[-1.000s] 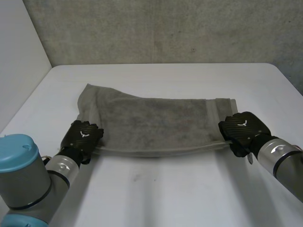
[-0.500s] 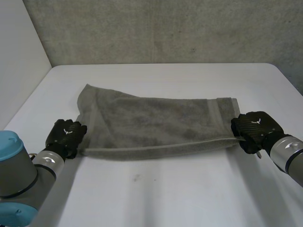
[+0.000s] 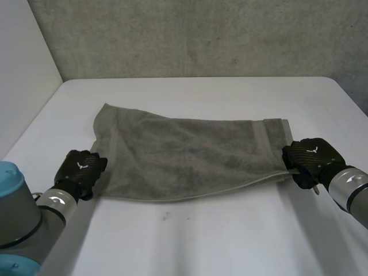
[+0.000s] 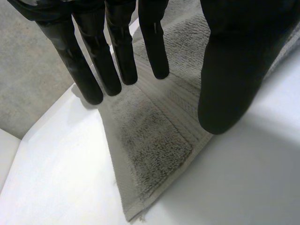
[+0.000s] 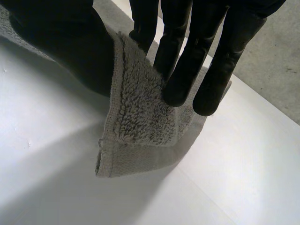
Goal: Fold the towel.
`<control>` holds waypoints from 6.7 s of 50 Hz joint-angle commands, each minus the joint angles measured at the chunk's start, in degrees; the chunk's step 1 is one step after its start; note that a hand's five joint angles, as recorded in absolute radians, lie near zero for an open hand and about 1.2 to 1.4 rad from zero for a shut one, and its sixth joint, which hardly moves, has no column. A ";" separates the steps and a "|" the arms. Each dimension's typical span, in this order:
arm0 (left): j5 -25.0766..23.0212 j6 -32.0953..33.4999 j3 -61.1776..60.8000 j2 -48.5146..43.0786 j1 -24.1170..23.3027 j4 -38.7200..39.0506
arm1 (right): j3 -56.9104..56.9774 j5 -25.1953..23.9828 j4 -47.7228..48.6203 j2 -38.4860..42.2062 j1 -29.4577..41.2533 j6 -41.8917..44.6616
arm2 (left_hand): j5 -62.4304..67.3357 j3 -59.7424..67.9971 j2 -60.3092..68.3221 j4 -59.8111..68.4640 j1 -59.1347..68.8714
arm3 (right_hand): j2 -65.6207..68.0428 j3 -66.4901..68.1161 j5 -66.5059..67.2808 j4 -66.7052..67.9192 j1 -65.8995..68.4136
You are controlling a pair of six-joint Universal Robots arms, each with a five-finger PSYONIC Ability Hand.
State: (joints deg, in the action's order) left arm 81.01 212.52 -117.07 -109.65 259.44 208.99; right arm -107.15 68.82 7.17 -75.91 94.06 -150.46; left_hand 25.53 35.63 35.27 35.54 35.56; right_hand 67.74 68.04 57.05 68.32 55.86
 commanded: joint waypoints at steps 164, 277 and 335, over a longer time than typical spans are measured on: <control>-10.35 4.92 12.31 4.54 2.38 -24.52 | 16.18 0.70 -30.92 4.10 2.44 15.57 | 44.47 44.37 44.73 44.46 44.44 | 12.26 11.96 12.95 11.68 24.14; 7.31 -16.07 72.18 -8.14 -4.47 -4.58 | 52.15 19.60 23.94 10.09 13.69 17.40 | 44.47 44.37 44.73 44.46 44.44 | 12.26 11.96 12.95 11.68 24.14; -10.53 2.47 20.63 2.01 3.88 -24.97 | 23.63 8.61 -17.83 10.59 7.45 25.13 | 44.47 44.37 44.73 44.46 44.44 | 12.26 11.96 12.95 11.68 24.14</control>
State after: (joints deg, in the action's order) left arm 70.24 222.16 -106.01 -94.84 265.86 174.55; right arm -88.78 76.62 -23.35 -75.89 100.08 -123.21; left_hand 59.44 69.72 69.79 69.75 68.64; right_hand 67.74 68.18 57.49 68.50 55.84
